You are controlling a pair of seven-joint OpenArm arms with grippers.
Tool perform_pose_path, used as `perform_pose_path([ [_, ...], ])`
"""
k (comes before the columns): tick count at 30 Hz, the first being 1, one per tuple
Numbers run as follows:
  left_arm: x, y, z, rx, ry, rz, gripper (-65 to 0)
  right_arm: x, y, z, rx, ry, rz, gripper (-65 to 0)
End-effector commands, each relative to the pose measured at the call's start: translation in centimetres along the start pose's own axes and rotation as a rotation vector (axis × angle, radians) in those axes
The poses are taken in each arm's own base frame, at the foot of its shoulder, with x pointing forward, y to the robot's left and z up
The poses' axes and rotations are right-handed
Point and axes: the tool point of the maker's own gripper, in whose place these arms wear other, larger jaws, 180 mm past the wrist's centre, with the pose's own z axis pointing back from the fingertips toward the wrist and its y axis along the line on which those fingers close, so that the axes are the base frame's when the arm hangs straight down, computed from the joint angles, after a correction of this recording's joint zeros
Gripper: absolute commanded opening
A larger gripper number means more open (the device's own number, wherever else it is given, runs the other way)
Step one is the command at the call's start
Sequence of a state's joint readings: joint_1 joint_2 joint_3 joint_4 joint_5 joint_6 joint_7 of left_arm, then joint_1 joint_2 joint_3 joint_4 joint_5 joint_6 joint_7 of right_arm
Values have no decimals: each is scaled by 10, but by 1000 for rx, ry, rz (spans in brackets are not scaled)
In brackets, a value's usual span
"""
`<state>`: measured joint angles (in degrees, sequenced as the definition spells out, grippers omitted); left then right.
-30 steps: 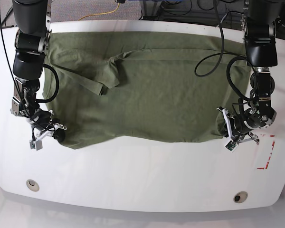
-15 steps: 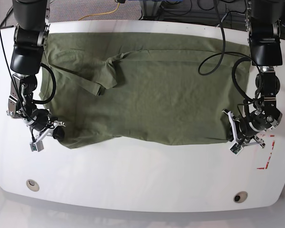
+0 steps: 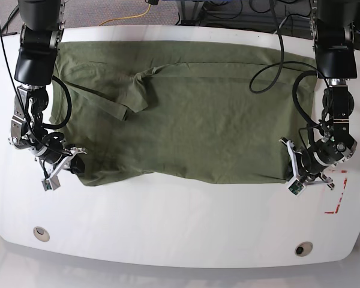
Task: Layout the t-shirt on the table in an organized manner, then fold the t-shirt properly
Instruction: 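Move the left gripper to the shirt's corner beside the red tape, then hold both shirt corners and lift them, folding the shirt over itself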
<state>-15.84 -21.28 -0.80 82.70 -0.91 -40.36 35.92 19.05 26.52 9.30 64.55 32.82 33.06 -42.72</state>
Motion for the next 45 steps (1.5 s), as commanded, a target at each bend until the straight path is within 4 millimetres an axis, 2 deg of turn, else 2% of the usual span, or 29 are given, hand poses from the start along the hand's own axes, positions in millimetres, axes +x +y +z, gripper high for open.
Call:
perform_pose_path([
  [1, 16, 10, 9, 33, -51, -18, -647, 24, -4, 11, -9, -62, 35, -647],
  [10, 4, 3, 17, 30, -31, -47, -647, 17, -18, 29, -50, -75, 31, -647],
  [19, -2, -2, 29, 41, -29, -62, -647, 13, -14, 40, -56, -75, 77, -647],
  [26, -3, 3, 45, 82, -51, -49, -647, 9, 9, 51, -35, -87, 162, -647],
  [31, 1, -6, 52, 79, -67, -72, -649, 7, 26, 61, -21, -100, 216, -647],
  [40, 5, -24, 65, 70, -88, -109, -650, 5, 38, 85, -43, -165, 220, -647],
  [45, 1, -24, 73, 86, -90, -97, -650, -2, 41, 94, -51, -161, 231, -647],
])
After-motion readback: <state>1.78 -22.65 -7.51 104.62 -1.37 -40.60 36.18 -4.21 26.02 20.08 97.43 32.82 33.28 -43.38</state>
